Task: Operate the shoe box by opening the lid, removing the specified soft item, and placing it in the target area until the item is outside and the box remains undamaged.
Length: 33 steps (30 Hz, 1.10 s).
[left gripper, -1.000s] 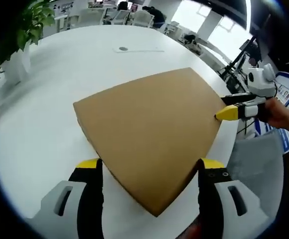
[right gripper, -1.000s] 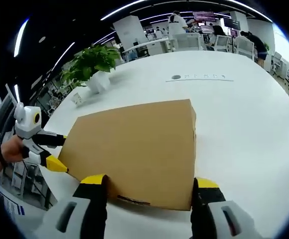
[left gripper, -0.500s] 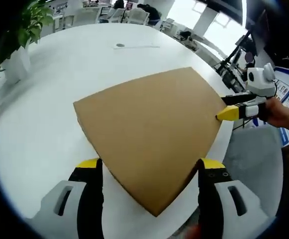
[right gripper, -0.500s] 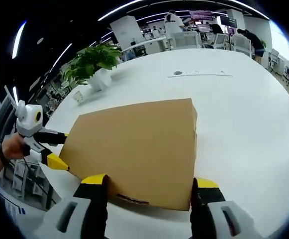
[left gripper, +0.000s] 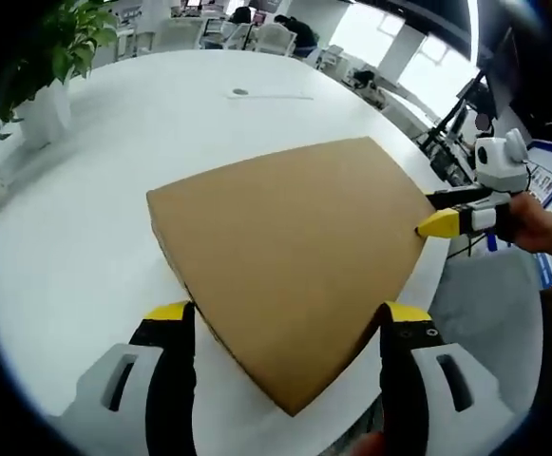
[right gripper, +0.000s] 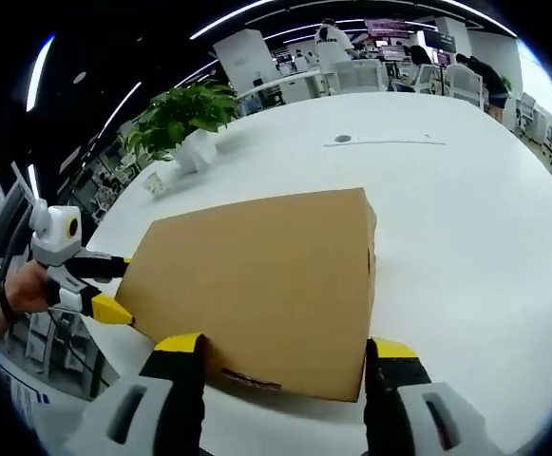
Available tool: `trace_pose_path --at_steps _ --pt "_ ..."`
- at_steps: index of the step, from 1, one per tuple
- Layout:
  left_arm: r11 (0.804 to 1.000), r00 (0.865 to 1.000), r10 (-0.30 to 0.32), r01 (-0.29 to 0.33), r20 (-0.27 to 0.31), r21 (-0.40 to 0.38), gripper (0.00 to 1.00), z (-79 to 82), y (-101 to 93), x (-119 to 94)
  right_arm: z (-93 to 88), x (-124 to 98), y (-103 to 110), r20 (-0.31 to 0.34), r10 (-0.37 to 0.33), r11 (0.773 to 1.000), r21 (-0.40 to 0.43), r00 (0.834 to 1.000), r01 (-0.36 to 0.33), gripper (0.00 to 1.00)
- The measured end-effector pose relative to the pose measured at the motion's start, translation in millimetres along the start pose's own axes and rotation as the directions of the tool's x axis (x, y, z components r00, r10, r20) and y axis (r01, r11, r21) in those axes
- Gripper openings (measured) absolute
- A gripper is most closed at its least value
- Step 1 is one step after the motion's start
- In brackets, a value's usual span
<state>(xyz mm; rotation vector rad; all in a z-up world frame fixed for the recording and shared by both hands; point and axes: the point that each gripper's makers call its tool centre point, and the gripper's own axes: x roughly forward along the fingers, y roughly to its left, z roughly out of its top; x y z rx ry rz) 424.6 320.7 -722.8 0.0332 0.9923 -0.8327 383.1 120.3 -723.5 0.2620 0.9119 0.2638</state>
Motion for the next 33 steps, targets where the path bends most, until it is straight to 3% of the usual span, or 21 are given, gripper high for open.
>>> trace_pose_path --at_steps 1,4,7,11,14,17,21,23,24,33 --pt "1.000 1.000 0.004 -0.004 0.015 -0.002 0.80 -1.2 -1.8 -0.4 0.0 -1.0 -0.5 0.007 0.009 1.000 -0.003 1.000 -0.009 0.66" --pt "1.000 0.999 0.011 -0.010 0.035 -0.002 0.81 -1.4 -1.1 -0.1 7.3 -7.3 7.9 0.113 0.123 0.992 0.011 0.986 -0.125 0.73" --pt "1.000 0.998 0.026 -0.025 0.065 -0.013 0.80 -5.6 -1.4 -3.9 -1.7 -13.2 8.9 0.081 0.174 0.984 -0.049 0.981 -0.170 0.75" --pt "0.999 0.992 0.037 -0.034 0.117 -0.028 0.79 -6.5 -3.1 -6.7 -11.5 -18.0 9.5 0.032 0.173 0.958 -0.235 0.984 -0.161 0.73" --pt "0.998 0.989 0.056 -0.054 0.139 -0.020 0.81 -8.0 -5.4 -5.5 -14.8 -16.2 0.8 0.024 0.115 0.936 -0.337 0.993 -0.100 0.75" --pt "0.992 0.980 0.129 -0.128 0.152 -0.017 0.86 -9.7 5.1 -6.2 -13.5 -15.7 2.8 0.048 0.120 0.934 -0.345 0.992 -0.096 0.74" --pt "0.995 0.981 0.098 -0.092 0.168 -0.042 0.81 -10.3 -1.8 -6.2 -4.0 -14.6 -0.6 0.097 0.111 0.933 -0.353 0.989 -0.070 0.67" --pt "0.995 0.983 0.099 -0.097 0.155 -0.022 0.73 -12.9 -3.7 -5.0 -2.1 -14.4 0.4 0.103 0.118 0.933 -0.351 0.988 -0.075 0.55" --pt "0.993 0.981 0.116 -0.115 0.157 -0.012 0.73 -12.3 -2.0 -4.4 -0.5 -13.5 -4.0 0.104 0.093 0.933 -0.356 0.990 -0.051 0.55" --pt "0.990 0.975 0.138 -0.140 0.171 0.001 0.70 -13.1 -6.0 -5.8 -0.7 -15.0 -0.5 0.101 0.095 0.934 -0.353 0.990 -0.053 0.53"
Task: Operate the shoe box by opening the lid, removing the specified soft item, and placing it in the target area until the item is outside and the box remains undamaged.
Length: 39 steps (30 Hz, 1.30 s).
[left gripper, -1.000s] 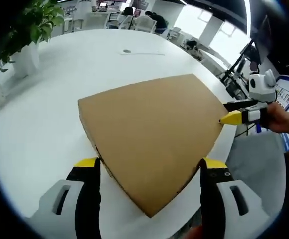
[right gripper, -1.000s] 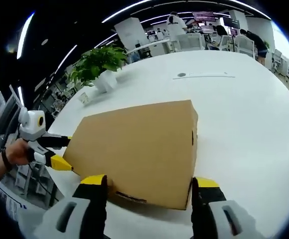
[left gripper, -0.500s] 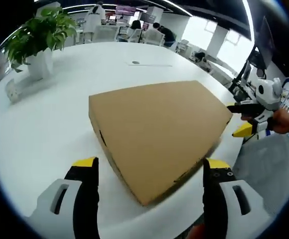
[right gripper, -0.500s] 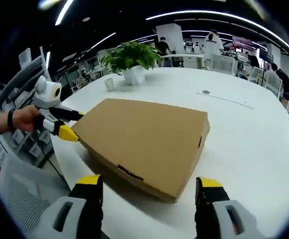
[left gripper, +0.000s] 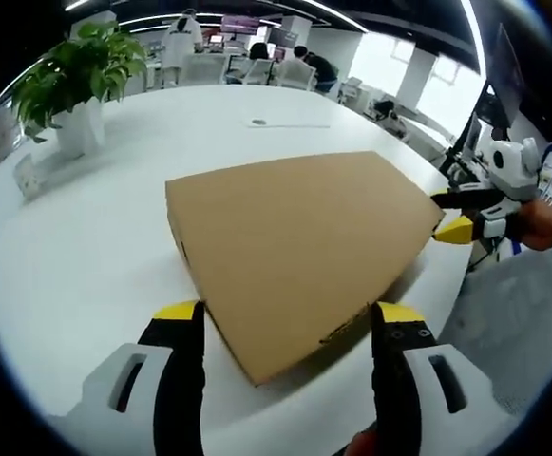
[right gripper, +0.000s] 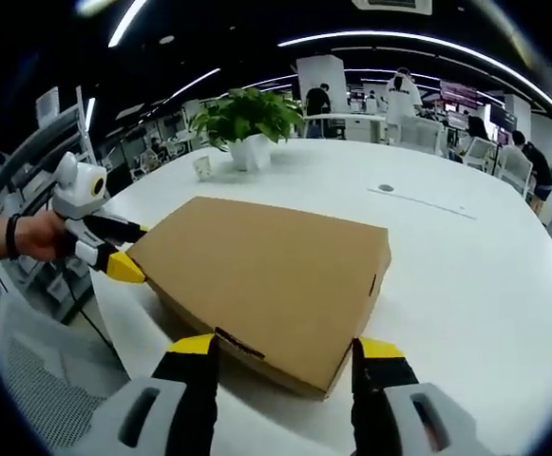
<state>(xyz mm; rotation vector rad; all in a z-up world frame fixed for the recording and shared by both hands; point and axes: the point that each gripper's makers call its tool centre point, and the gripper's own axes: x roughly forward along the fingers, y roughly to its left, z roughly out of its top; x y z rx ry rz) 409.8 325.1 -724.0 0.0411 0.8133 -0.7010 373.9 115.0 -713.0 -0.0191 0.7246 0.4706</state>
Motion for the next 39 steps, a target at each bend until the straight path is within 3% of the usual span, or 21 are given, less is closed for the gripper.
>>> trace_pose_path --at_steps 13,29,30,32,35,39 --pt "0.999 0.997 0.013 -0.009 0.073 -0.052 0.64 14.4 -3.9 -22.3 20.6 -14.6 0.8 0.048 -0.019 1.000 -0.009 0.999 0.019 0.52" --pt "0.994 0.985 0.016 0.004 0.171 -0.111 0.66 41.9 -10.5 -42.4 58.5 -32.8 1.5 0.128 0.001 0.997 -0.071 0.992 0.008 0.49" --pt "0.993 0.984 0.014 0.008 0.179 -0.121 0.65 43.9 -10.8 -44.7 65.6 -31.5 12.5 0.138 0.062 0.990 -0.133 0.989 -0.044 0.42" --pt "0.991 0.979 0.014 0.013 0.203 -0.134 0.65 48.6 -11.4 -47.2 69.5 -29.1 26.6 0.128 0.103 0.981 -0.175 0.986 -0.080 0.33" --pt "0.991 0.978 0.014 0.014 0.208 -0.133 0.65 50.5 -11.2 -47.3 72.5 -18.5 43.5 0.113 0.130 0.958 -0.270 0.985 -0.096 0.40" --pt "0.988 0.977 0.024 0.009 0.214 -0.153 0.66 51.3 -10.7 -44.9 63.6 -1.9 50.6 0.087 0.124 0.963 -0.250 0.988 -0.099 0.45"
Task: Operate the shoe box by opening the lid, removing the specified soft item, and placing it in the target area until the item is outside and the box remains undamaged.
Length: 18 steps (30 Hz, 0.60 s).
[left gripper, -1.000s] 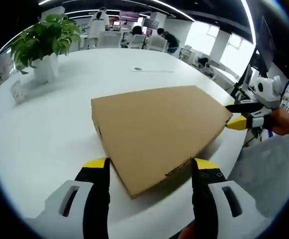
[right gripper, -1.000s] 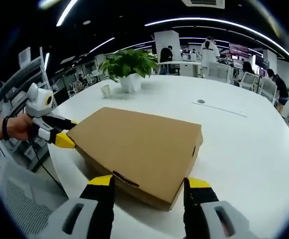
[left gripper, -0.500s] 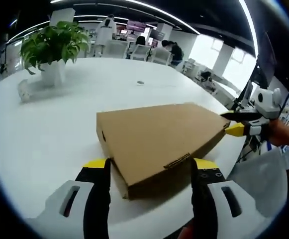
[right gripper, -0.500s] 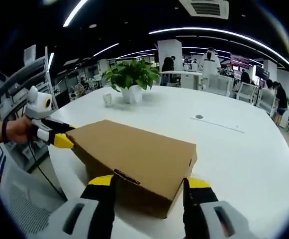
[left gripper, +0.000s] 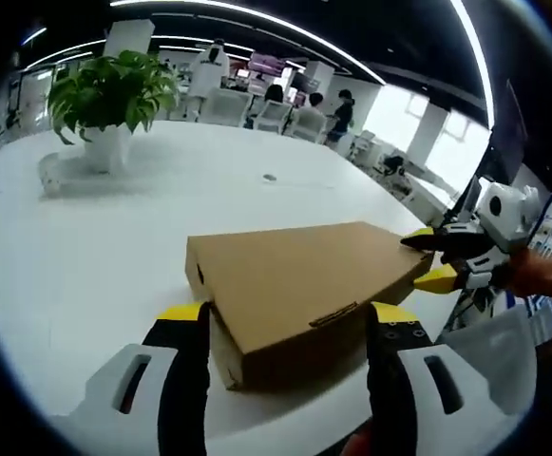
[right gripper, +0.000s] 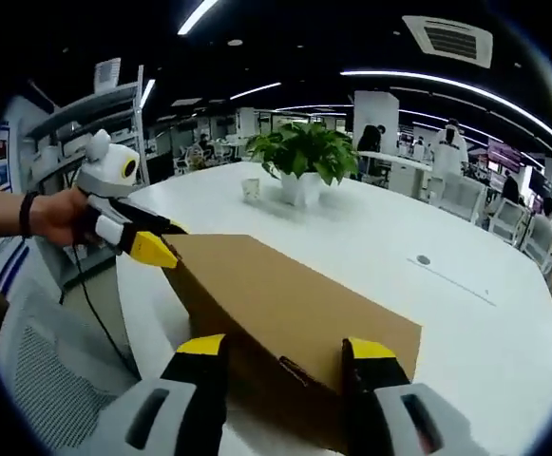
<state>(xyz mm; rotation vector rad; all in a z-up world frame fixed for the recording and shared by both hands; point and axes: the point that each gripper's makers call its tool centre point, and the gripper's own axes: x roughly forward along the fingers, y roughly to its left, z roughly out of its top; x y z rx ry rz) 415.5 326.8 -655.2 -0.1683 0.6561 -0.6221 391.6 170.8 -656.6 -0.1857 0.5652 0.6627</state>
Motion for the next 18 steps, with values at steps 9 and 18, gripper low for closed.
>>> trace_pose_path --at_steps 9,18 --pt "1.000 1.000 0.001 -0.001 0.001 -0.028 0.63 -5.9 3.4 10.9 -5.2 -22.6 -28.8 0.024 -0.082 0.997 0.013 0.996 0.082 0.51" --pt "0.994 0.998 -0.015 0.021 0.059 -0.111 0.66 -6.1 -0.4 9.8 -55.4 -36.3 -43.5 -0.049 -0.116 0.989 0.091 0.992 0.120 0.60"
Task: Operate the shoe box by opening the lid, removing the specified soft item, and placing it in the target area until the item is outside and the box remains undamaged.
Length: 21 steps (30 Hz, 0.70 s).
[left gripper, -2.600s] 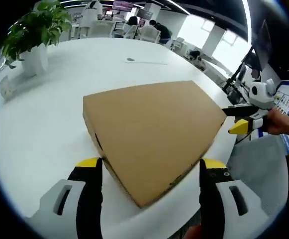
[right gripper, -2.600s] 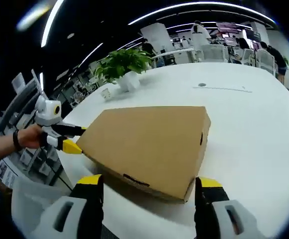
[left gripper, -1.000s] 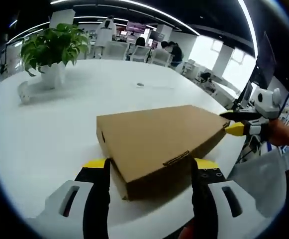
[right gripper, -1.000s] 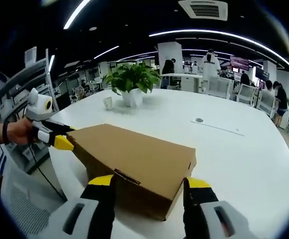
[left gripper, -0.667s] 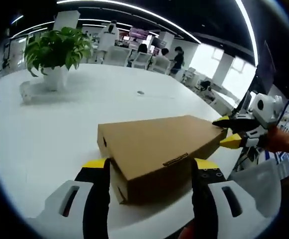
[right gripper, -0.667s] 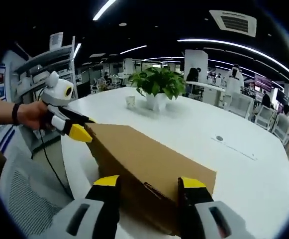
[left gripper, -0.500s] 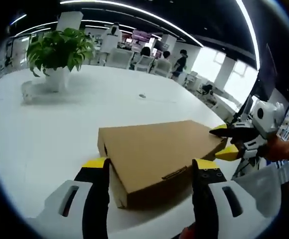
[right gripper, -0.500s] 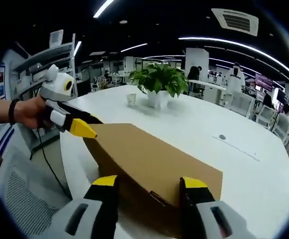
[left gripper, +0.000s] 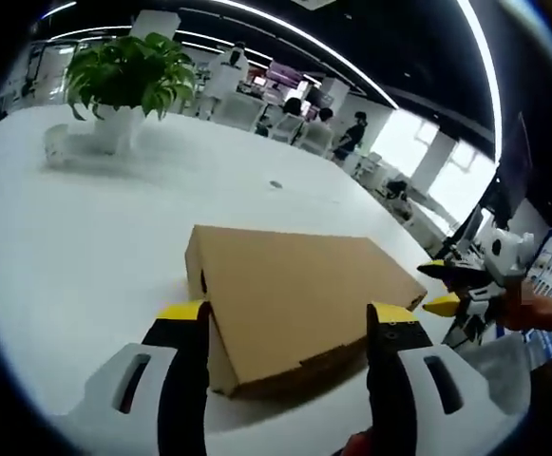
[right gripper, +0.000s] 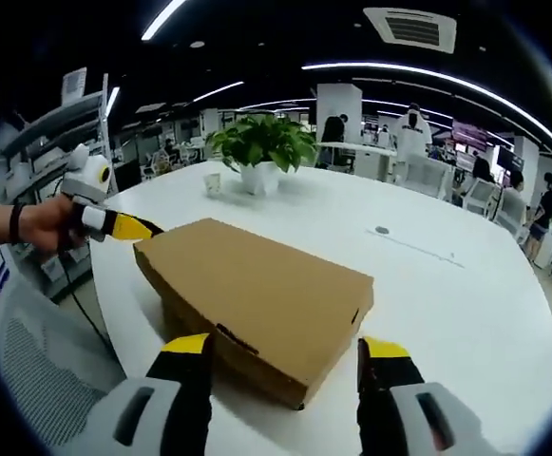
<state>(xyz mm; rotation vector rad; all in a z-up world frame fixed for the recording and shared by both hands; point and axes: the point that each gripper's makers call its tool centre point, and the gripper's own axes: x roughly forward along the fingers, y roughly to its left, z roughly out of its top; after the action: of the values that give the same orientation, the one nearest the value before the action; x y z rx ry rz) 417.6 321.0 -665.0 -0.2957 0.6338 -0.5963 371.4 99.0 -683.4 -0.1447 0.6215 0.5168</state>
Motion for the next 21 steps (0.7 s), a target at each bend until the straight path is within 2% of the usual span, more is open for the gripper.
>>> trace_pose_path --at_steps 4,8,10,11,12,13,16,19,21 --pt "1.000 1.000 -0.006 0.006 0.006 0.005 0.64 8.5 -1.8 -3.5 -5.5 6.4 -1.0 -0.012 0.005 1.000 0.019 1.000 -0.005 0.59" --pt "1.000 1.000 -0.020 0.020 0.019 0.015 0.63 16.4 -1.9 -5.2 4.9 8.6 0.9 0.010 0.015 1.000 0.019 1.000 -0.015 0.57" --pt "1.000 0.999 -0.024 0.024 0.023 0.017 0.63 22.4 -5.9 -6.1 8.8 8.8 2.7 0.014 0.022 1.000 -0.008 1.000 -0.022 0.58" --pt "0.999 0.999 -0.030 0.029 0.033 0.023 0.57 24.9 -5.0 -5.4 9.6 8.9 3.0 0.013 0.024 0.999 -0.026 1.000 -0.024 0.60" --pt "0.993 0.992 -0.114 0.116 0.062 -0.029 0.49 32.6 -24.1 -4.0 11.4 8.6 3.2 0.022 0.023 0.999 -0.035 0.999 -0.022 0.59" --pt "0.992 0.990 -0.117 0.120 0.077 -0.025 0.50 37.7 -29.3 -2.1 15.2 7.5 3.5 0.038 0.027 0.999 -0.038 0.999 -0.026 0.57" --pt "0.989 0.996 -0.087 0.086 0.002 0.118 0.54 31.7 -37.9 10.7 26.3 6.6 4.7 0.074 0.038 0.999 -0.021 0.997 -0.037 0.58" --pt "0.989 0.993 -0.115 0.114 0.008 0.095 0.56 29.5 -45.5 14.7 22.6 12.0 5.0 0.040 0.036 0.998 -0.043 0.999 -0.034 0.57" --pt "0.987 0.996 -0.084 0.081 0.009 0.136 0.62 27.8 -38.1 12.2 19.6 11.9 5.4 0.040 0.039 0.999 -0.038 0.998 -0.038 0.58"
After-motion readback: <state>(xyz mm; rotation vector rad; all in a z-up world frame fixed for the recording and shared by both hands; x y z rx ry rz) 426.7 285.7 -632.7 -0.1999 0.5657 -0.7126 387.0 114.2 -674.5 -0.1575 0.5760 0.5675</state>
